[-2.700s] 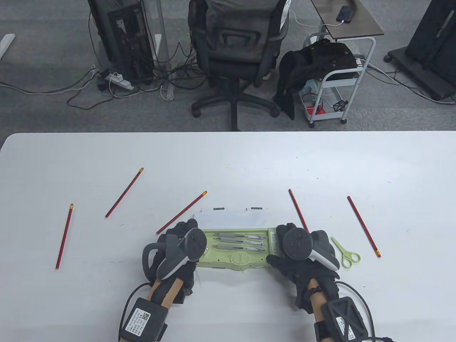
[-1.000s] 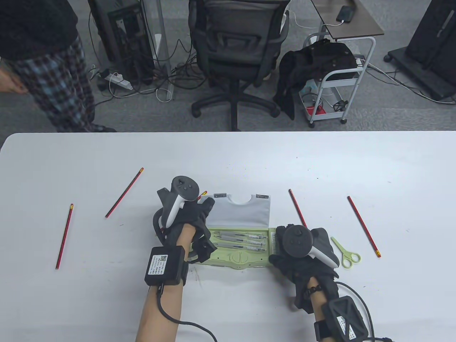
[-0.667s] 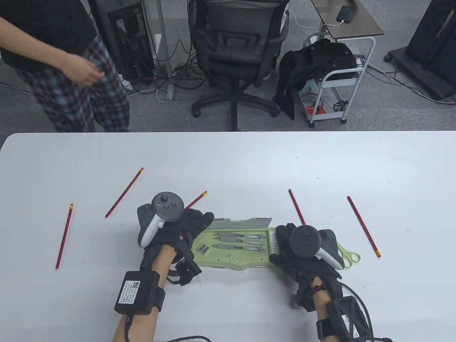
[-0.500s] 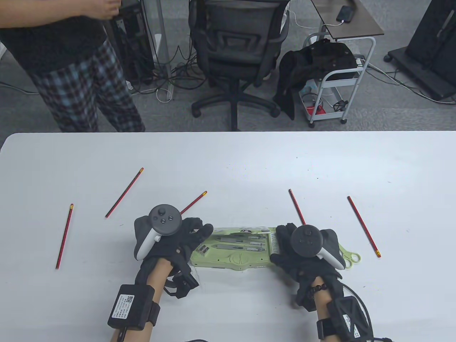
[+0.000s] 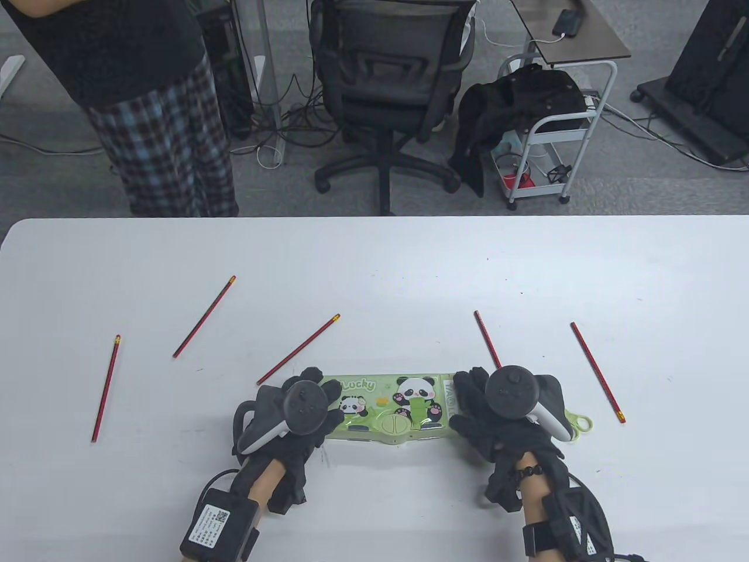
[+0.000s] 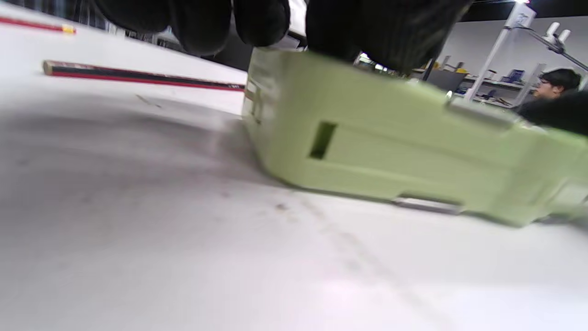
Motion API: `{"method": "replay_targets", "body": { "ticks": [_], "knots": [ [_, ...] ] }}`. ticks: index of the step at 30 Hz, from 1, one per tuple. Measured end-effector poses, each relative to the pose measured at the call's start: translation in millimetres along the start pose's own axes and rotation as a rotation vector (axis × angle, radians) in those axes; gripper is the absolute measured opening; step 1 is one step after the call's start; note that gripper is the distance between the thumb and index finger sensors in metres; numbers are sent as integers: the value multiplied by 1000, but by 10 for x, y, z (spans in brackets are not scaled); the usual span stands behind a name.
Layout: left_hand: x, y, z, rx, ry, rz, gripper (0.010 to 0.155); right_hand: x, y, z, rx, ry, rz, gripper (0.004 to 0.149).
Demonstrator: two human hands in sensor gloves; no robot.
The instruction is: Organize multifunction pencil case
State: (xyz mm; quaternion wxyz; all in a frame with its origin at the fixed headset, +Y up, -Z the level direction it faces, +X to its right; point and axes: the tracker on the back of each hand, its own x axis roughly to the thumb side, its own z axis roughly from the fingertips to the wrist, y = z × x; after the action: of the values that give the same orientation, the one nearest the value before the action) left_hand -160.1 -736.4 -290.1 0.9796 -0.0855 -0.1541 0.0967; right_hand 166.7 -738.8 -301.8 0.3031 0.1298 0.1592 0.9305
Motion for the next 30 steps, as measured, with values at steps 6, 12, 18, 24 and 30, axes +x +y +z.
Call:
{"method": "replay_targets", "body": {
  "ticks": [6,12,18,24,30],
  "knots": [
    [-107,-62,-33,-39,-93,107,63,132,69,5,-30,18,49,77],
    [-79,-54,-55,-62,-110,105,61,191,116,1,-42,63,9,76],
    [-60,-51,-70,-76,-103,101,61,139,73,9,-36,69,-133,83],
    [-47,-51,-82,-91,-104,105,61,310,164,-37,-47,135,64,94],
    [-43,-47,-91,-97,-99,115,61,526,234,-119,-53,223,252,95]
  ]
}}
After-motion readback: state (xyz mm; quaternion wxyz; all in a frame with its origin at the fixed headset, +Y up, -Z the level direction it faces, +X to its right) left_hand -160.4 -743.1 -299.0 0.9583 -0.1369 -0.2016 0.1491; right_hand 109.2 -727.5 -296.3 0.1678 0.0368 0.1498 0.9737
